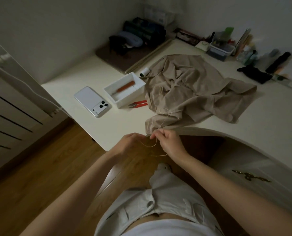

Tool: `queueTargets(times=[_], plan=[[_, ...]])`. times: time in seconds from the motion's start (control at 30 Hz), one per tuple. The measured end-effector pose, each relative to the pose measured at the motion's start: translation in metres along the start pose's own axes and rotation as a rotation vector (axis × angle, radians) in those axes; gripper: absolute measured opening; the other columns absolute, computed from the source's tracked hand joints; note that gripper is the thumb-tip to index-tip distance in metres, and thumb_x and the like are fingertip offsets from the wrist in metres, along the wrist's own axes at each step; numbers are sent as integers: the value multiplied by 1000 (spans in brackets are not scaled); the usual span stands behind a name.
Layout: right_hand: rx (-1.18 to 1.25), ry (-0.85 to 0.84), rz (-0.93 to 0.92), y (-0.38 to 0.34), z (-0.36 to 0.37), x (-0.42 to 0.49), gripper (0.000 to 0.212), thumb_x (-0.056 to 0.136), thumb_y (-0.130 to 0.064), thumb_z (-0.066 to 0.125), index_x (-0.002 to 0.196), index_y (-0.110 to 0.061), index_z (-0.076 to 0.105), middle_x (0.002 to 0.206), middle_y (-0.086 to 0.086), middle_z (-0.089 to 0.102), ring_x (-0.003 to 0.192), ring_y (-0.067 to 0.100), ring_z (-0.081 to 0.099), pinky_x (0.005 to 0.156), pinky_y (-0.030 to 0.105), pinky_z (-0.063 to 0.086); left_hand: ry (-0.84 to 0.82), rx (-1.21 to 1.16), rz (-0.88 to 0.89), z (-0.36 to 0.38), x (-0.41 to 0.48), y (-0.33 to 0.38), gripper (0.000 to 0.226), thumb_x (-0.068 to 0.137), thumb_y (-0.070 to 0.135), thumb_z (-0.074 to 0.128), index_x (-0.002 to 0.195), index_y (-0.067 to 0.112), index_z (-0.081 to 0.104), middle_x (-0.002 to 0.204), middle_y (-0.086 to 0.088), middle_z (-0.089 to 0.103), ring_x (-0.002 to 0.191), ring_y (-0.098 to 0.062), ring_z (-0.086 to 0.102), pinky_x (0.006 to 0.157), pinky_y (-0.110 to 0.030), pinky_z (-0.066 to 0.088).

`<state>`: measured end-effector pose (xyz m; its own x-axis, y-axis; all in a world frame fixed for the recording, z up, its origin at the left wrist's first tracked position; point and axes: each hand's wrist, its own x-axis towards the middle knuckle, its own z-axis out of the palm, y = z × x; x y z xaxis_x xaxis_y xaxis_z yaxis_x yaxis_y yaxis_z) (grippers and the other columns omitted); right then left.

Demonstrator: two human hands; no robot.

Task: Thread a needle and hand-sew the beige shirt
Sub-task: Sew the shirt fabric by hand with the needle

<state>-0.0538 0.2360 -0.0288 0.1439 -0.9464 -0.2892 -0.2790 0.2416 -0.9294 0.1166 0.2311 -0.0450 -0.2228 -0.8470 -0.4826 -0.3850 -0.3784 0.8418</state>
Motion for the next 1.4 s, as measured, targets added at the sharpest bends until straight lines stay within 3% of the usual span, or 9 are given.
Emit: queueTargets(times=[0.17,0.3,0.43,0.57,0.83,0.97,1.1,1.3,1.4], plan=[[-115,-70,-107,17,1,-19,35,96,-24,53,79,6,62,61,15,49,58,17,43,60,28,36,-224,-254,-109,22,24,35,40,102,36,35,114,10,62,117,-5,64,112,-19,59,99,-31,45],[-167,-136,-123,30,-4,-31,23,96,-23,54,83,-12,69,79,13,66,79,26,61,73,33,47,-212,-515,-94,29,38,48,28,98,30,47,111,12,65,91,-1,67,105,-21,61,101,-36,42],[-53,-33,19,32,-19,-33,18,96,-21,52,106,-15,65,80,-6,65,70,-1,62,62,12,48,-168,-341,34,19,36,37,33,97,22,48,111,-4,62,69,5,65,84,-12,63,98,-37,43],[207,55,245,32,-32,-11,29,98,-25,50,116,-4,59,52,-9,36,39,1,29,39,16,21,-371,-138,61,6,22,14,21,96,18,49,99,12,69,65,5,61,77,-10,60,87,-28,48],[495,33,348,10,-36,20,24,100,-26,44,103,-9,60,47,-10,36,39,2,26,37,15,22,-545,122,-34,12,3,-10,23,95,13,55,83,23,72,70,13,67,67,-4,55,71,-18,46],[347,4,297,6,-35,13,22,100,-26,45,92,-11,59,51,-9,37,41,3,28,39,16,24,-389,356,-10,9,13,-18,16,94,9,57,97,14,71,79,13,63,81,-8,59,74,-17,44],[148,-64,229,15,-26,-5,23,99,-23,46,88,-9,59,55,-4,36,41,4,28,40,18,22,-76,60,-19,19,21,8,25,100,18,45,115,10,63,103,1,64,98,-15,61,85,-22,47],[-40,-77,202,33,-19,-16,38,98,-23,48,99,14,56,46,-9,39,35,1,32,39,13,24,-118,-206,-131,43,42,43,31,93,32,56,111,9,66,102,-3,69,100,-19,64,90,-30,51],[-94,-54,183,40,-24,-18,35,97,-26,50,102,7,61,59,5,54,47,3,43,47,18,33,-109,-192,-132,49,46,45,24,88,27,63,102,7,70,95,-7,69,97,-21,64,94,-37,51]])
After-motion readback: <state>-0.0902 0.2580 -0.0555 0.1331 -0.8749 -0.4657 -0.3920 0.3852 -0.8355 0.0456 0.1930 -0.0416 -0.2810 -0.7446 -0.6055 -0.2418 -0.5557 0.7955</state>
